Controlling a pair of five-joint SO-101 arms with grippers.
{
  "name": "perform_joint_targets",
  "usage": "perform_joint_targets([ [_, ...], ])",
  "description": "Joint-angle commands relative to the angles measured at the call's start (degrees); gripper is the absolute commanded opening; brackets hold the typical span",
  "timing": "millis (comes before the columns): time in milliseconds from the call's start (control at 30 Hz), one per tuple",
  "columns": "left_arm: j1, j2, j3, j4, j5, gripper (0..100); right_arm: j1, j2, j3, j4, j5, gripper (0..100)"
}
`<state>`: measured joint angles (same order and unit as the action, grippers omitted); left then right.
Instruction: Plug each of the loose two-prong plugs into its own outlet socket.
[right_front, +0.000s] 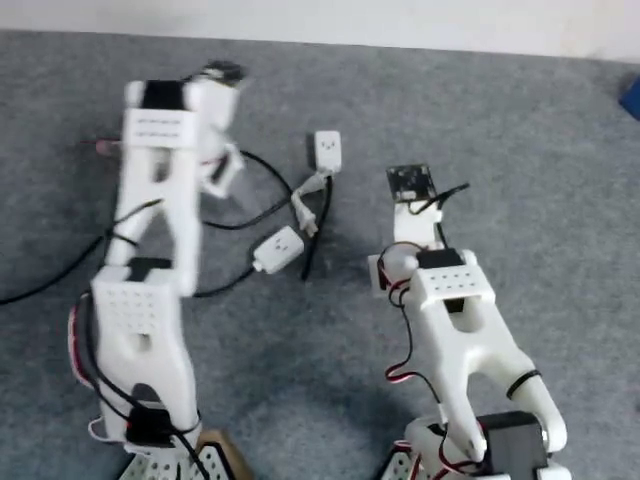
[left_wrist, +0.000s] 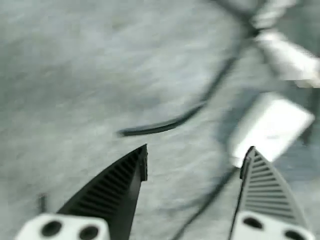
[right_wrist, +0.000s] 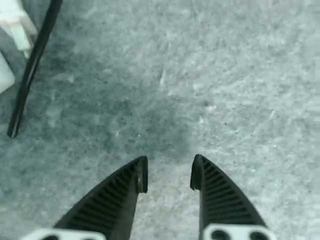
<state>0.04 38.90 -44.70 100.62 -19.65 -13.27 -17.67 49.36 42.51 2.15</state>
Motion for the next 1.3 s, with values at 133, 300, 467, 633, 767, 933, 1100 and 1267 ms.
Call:
perform_joint_targets([
  [133, 13.93, -1.45, 8.92, 1.05, 2.81, 30, 5.76, -2.15, -0.84, -2.15, -3.43, 15.2],
  [300, 15.25, -1.27, 13.58, -1.49, 2.73, 30, 5.85, -2.15, -0.84, -2.33, -3.43, 15.2],
  [467, 15.08, -1.01, 22.73, -8.26, 2.46, 30, 5.85, -2.15, -0.84, -2.33, -3.43, 15.2],
  [633, 12.18, -1.01, 27.38, -13.8, 0.18, 30, 5.85, -2.15, -0.75, -2.33, -3.43, 15.2],
  [767, 5.76, -0.84, 27.56, -16.62, -0.26, 30, 5.76, -2.15, -0.66, -2.33, -3.43, 15.2],
  [933, 1.54, -0.84, 27.91, -17.32, -2.64, 30, 5.67, -2.15, -0.66, -2.33, -3.43, 15.2],
  [1100, 0.48, -0.92, 27.21, -17.67, -2.73, 30, 5.67, -2.15, -0.66, -2.42, -3.43, 15.2],
  [1267, 0.48, -1.01, 17.36, -14.77, -2.64, 30, 5.58, -2.15, -0.75, -2.51, -3.43, 15.2],
])
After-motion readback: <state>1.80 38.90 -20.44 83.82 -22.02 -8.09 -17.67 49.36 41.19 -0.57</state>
